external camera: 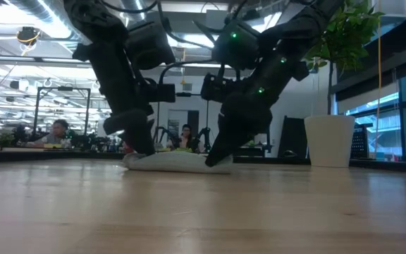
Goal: Roll microfiber towels into tight, uniform cylinder then place into a basket
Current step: Roll the gray towel
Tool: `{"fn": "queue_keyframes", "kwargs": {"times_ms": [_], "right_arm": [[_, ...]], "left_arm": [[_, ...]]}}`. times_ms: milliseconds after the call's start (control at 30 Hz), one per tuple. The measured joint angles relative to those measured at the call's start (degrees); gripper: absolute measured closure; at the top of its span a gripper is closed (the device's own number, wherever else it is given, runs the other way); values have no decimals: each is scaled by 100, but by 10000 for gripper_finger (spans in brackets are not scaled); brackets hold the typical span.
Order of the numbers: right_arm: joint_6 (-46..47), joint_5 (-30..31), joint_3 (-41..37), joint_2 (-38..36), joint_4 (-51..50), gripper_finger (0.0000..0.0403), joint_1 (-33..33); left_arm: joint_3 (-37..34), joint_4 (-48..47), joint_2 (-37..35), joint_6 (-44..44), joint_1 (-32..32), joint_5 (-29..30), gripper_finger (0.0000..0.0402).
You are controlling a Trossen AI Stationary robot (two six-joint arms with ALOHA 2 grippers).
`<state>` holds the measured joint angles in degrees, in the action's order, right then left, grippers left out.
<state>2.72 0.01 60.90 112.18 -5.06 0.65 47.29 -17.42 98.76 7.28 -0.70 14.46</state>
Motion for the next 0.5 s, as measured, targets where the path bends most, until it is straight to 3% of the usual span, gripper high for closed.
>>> {"fn": "queue_keyframes", "kwargs": {"times_ms": [367, 500], "right_arm": [[21, 0, -2, 0, 2, 238, 135], [141, -4, -6, 0, 29, 238, 135]], "left_arm": [[0, 5, 13, 315, -189, 454, 401], [-2, 23, 13, 301, -183, 476, 383]]}}
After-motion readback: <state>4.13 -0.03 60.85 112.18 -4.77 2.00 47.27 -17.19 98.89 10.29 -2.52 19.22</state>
